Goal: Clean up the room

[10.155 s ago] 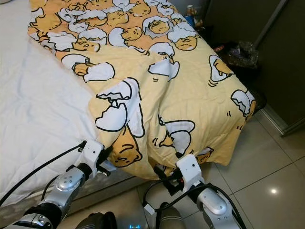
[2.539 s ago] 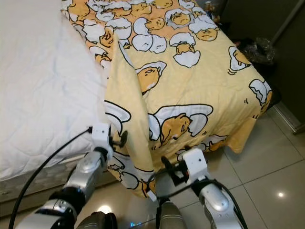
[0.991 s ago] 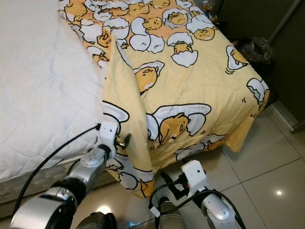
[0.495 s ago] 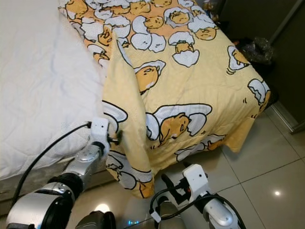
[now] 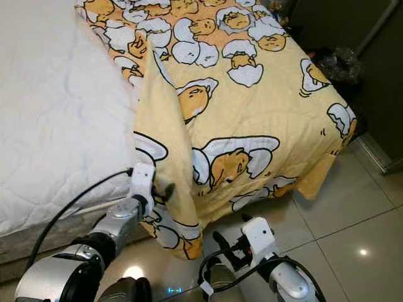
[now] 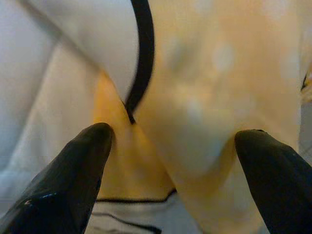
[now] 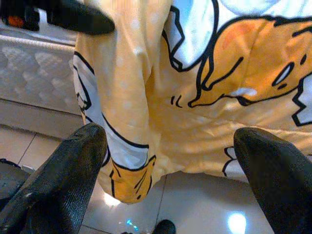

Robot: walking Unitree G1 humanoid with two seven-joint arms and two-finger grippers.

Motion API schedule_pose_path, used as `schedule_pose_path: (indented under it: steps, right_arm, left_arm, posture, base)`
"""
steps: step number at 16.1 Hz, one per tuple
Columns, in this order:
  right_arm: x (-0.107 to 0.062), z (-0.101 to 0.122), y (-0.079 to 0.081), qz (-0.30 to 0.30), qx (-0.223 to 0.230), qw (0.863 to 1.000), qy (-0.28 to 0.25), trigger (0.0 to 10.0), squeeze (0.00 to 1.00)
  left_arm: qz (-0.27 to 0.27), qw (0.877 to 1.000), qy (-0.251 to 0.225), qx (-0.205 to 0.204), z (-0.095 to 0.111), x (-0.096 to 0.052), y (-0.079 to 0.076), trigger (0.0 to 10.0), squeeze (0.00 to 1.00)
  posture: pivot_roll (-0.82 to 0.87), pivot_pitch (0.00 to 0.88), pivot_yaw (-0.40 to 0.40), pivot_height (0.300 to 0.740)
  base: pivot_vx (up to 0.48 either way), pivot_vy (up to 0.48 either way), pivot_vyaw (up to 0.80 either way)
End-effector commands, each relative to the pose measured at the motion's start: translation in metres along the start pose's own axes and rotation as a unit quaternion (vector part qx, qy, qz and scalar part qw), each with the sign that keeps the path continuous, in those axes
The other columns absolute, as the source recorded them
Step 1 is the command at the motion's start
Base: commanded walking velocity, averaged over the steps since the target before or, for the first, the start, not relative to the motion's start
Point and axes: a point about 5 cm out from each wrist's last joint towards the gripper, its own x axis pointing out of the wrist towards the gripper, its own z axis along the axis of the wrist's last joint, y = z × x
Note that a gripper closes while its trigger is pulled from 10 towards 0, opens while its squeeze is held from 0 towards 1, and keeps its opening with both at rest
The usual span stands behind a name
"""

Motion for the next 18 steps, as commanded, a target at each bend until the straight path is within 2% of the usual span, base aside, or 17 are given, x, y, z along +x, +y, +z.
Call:
schedule_pose_path:
  steps: [1,7,12,13,18]
  right_arm:
    - [-0.005,-0.003,0.000,0.000,0.004,1.000,0.009,10.0,0.00]
    - [-0.009,-0.004,0.001,0.001,0.004,1.000,0.013,10.0,0.00]
    - [-0.010,-0.003,0.000,0.001,0.002,1.000,0.015,10.0,0.00]
    - [-0.009,-0.003,-0.001,0.002,0.002,1.000,0.016,10.0,0.00]
    - [-0.008,-0.004,-0.002,0.002,0.001,1.000,0.019,10.0,0.00]
  left_arm:
    - [0.003,0.999,0.032,-0.003,-0.014,-0.002,-0.003,0.0,0.00]
    - [0.036,0.999,0.029,-0.028,-0.015,-0.004,0.005,0.0,0.00]
    - [0.059,0.997,-0.015,-0.050,0.003,0.000,0.010,0.0,0.00]
    - [0.062,0.995,-0.031,-0.072,0.010,0.000,0.011,0.0,0.00]
    - [0.055,0.991,-0.049,-0.111,0.018,0.003,0.007,0.0,0.00]
  posture:
    - [-0.29,0.208,-0.029,0.731]
    - [-0.30,0.212,-0.030,0.731]
    - [-0.31,0.213,-0.035,0.731]
    - [-0.31,0.213,-0.036,0.731]
    - [-0.31,0.206,-0.035,0.731]
  base:
    - [0.000,0.000,0.00]
    - [0.000,0.000,0.00]
    - [0.000,0.000,0.00]
    - [0.000,0.000,0.00]
    - [0.000,0.000,0.00]
